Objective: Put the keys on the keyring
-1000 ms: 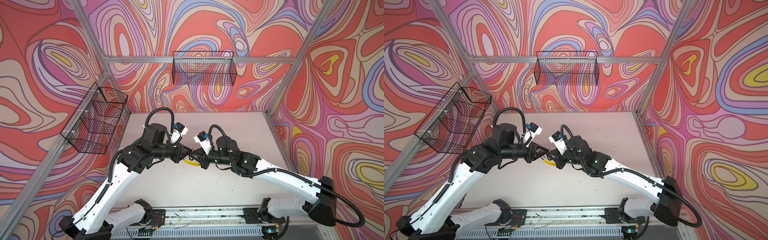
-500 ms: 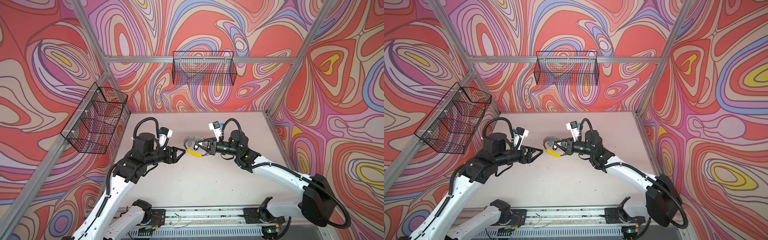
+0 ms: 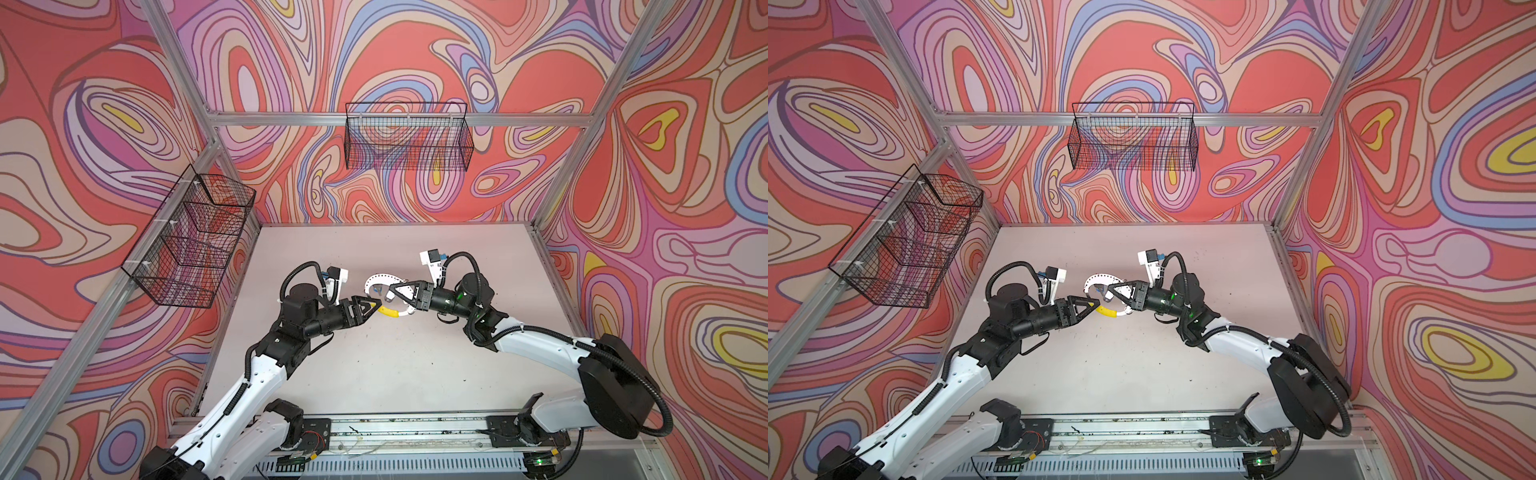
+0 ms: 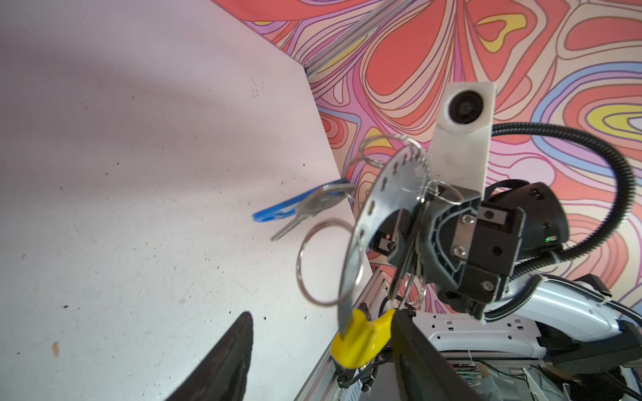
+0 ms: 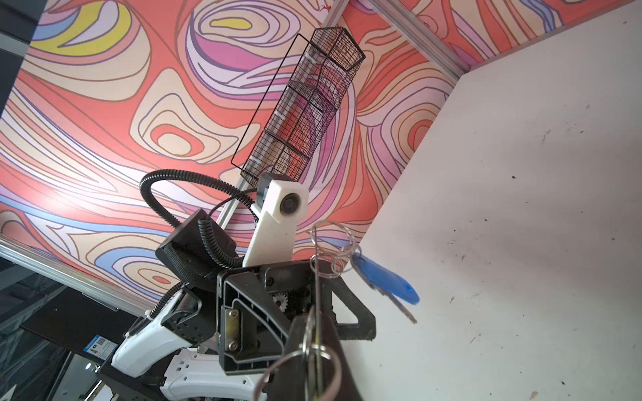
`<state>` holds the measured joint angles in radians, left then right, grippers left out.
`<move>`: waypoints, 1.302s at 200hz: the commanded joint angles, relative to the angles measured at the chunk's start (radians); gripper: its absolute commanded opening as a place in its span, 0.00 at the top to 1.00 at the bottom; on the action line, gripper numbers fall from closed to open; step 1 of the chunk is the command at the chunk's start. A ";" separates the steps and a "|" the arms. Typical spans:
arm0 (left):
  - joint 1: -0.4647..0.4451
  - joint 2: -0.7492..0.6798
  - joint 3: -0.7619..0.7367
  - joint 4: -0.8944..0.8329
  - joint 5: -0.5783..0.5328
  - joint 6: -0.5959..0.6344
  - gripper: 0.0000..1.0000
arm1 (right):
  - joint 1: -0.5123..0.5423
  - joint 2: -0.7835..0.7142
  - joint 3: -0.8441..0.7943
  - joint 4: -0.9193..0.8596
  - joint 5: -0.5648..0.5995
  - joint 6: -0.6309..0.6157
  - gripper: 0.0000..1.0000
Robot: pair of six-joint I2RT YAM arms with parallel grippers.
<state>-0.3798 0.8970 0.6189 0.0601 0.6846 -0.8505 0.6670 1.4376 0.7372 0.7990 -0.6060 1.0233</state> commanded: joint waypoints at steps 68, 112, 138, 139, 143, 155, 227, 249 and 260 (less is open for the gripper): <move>-0.023 0.097 0.042 0.153 -0.007 -0.110 1.00 | -0.003 0.163 -0.132 0.589 0.106 0.277 1.00; -0.020 0.168 0.300 -0.352 -0.045 0.151 1.00 | -0.070 0.196 -0.214 0.560 0.118 0.290 0.71; -0.021 0.297 0.520 -0.764 -0.107 0.375 1.00 | -0.191 0.176 -0.296 0.549 0.086 0.294 0.47; -0.021 0.301 0.527 -0.776 -0.111 0.383 1.00 | -0.195 0.175 -0.298 0.547 0.085 0.293 0.47; -0.020 0.317 0.552 -0.823 -0.124 0.409 1.00 | -0.212 0.171 -0.306 0.537 0.078 0.292 0.45; -0.020 0.374 0.630 -0.949 -0.167 0.489 1.00 | -0.256 0.155 -0.324 0.502 0.059 0.279 0.44; -0.137 0.741 0.941 -1.345 -0.412 0.749 1.00 | -0.322 -0.178 -0.154 -0.374 0.168 -0.198 0.45; -0.221 0.846 1.016 -1.395 -0.462 0.784 1.00 | -0.325 -0.268 -0.078 -0.597 0.252 -0.337 0.46; -0.257 0.892 1.057 -1.418 -0.486 0.797 1.00 | -0.325 -0.291 -0.053 -0.673 0.280 -0.375 0.48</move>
<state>-0.5671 1.7172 1.5936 -1.2015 0.2932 -0.1459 0.3470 1.1969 0.6346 0.4713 -0.4343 0.8482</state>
